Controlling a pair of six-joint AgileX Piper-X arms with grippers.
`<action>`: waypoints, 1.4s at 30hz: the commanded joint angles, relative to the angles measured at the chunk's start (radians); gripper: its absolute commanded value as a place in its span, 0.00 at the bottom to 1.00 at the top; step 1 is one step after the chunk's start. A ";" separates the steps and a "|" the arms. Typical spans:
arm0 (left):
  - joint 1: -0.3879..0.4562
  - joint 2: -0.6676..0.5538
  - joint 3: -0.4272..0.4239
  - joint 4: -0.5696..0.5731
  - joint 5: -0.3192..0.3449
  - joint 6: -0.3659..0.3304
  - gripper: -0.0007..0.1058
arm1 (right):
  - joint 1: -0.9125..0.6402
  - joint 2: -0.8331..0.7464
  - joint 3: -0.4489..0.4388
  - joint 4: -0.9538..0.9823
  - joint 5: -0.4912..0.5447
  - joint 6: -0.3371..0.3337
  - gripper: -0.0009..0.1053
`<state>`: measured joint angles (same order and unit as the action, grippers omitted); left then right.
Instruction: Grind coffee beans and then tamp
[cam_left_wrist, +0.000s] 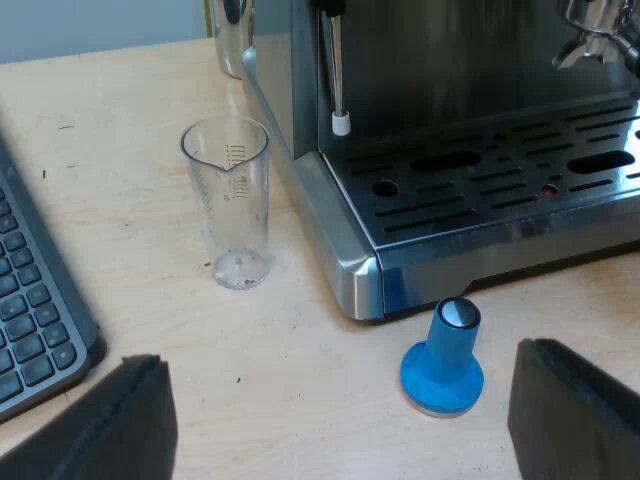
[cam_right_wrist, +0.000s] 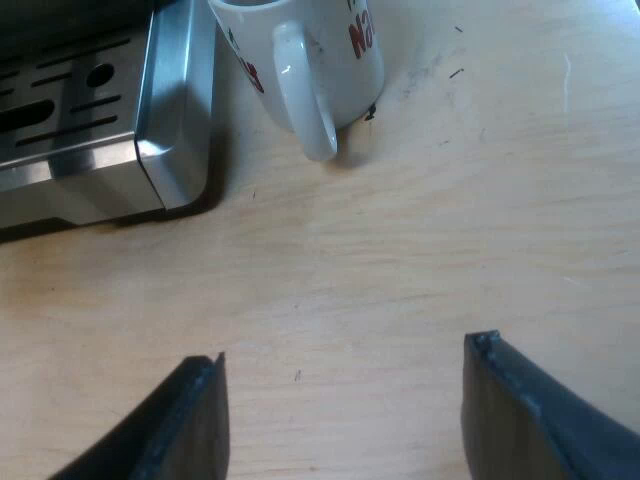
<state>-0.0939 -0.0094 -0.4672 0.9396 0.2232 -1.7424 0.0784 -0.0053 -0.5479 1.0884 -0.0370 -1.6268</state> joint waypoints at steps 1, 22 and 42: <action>0.001 -0.039 -0.007 -0.001 -0.001 -0.005 0.66 | -0.005 -0.047 -0.002 -0.010 -0.004 -0.006 0.51; 0.001 -0.039 -0.007 -0.051 0.001 -0.005 0.66 | -0.005 -0.043 0.013 -0.100 -0.021 -0.006 0.51; -0.087 0.090 -0.032 -0.127 0.097 -0.034 0.66 | -0.005 0.214 -0.163 -0.123 -0.461 -0.233 0.51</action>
<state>-0.1616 0.0600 -0.4847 0.8471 0.3087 -1.7689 0.0784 0.2000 -0.6923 0.9820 -0.4207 -1.8403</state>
